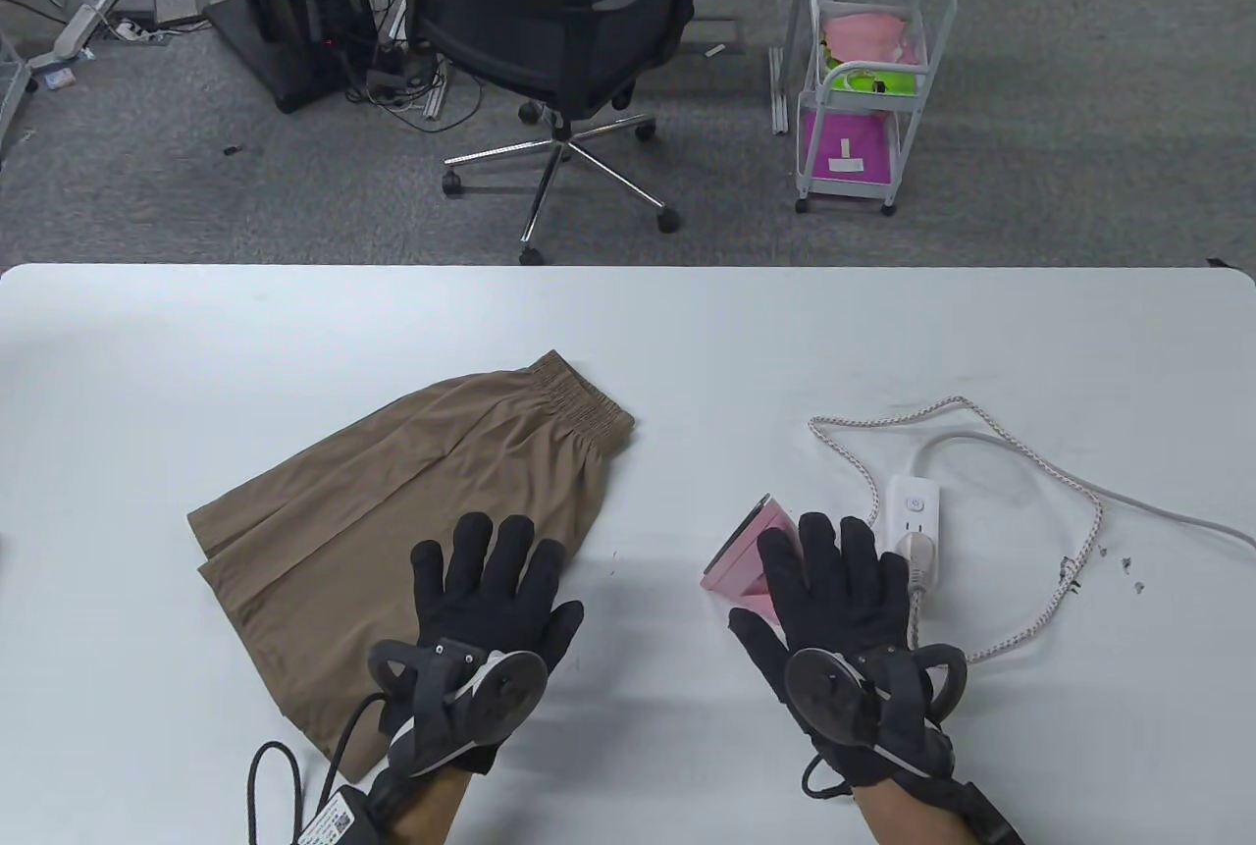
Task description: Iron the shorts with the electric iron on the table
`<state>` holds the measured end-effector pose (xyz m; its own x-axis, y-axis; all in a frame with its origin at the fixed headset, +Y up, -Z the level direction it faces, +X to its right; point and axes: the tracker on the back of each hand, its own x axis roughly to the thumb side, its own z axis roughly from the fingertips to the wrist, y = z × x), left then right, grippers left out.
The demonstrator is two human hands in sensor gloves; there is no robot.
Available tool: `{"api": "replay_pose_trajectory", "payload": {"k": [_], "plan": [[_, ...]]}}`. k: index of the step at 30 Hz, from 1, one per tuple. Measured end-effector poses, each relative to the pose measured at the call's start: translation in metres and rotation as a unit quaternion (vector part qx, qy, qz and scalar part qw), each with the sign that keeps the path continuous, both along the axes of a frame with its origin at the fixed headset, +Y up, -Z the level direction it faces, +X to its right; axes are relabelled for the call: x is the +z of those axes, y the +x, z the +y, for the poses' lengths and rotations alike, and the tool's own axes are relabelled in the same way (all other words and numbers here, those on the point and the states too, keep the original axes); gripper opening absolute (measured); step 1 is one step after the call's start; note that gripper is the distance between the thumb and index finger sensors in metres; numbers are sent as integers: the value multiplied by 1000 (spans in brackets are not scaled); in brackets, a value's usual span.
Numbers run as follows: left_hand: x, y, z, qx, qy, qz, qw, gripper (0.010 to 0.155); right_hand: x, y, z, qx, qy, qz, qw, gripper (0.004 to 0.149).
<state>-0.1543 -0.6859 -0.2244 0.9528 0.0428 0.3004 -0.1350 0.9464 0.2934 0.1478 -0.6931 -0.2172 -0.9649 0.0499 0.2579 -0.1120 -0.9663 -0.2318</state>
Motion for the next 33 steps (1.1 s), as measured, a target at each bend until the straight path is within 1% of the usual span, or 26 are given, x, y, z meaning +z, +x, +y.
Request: {"api": "replay_pose_trajectory", "payload": {"k": [3, 6, 9, 11, 12, 16, 19, 23, 25, 26, 28, 33], "plan": [[-14, -2, -6, -4, -31, 0, 1000, 60, 0, 0, 0, -1, 1, 3, 1000, 74], [-36, -4, -10, -10, -56, 10, 998, 60, 0, 0, 0, -1, 1, 3, 1000, 73], [-66, -3, -8, -38, -74, 32, 996, 59, 0, 2, 2, -5, 4, 4, 1000, 73], [-92, -3, -2, -66, -82, 53, 993, 60, 0, 4, 3, -10, 5, 0, 1000, 73], [-101, -3, 0, -65, -88, 61, 992, 59, -1, 5, 3, -11, 4, -1, 1000, 73], [-149, 0, 11, -69, -107, 102, 987, 60, -4, 8, 4, -16, -1, -10, 1000, 73], [-181, 1, 13, -82, -120, 141, 979, 59, -6, 11, 4, -21, -8, -14, 1000, 73], [-223, 0, 3, -73, -193, 201, 958, 61, -7, 12, 4, -23, -11, -16, 1000, 73], [-241, -3, -5, -57, -212, 225, 949, 63, -7, 13, 4, -24, -10, -17, 1000, 72], [-247, -5, -8, -48, -216, 231, 947, 64, -7, 13, 4, -25, -9, -18, 999, 72], [-262, -8, -18, -18, -248, 240, 938, 67, -7, 14, 4, -28, -9, -20, 999, 72], [-283, -9, -38, 29, -319, 243, 915, 81, -8, 16, 5, -35, -10, -22, 999, 72]]}}
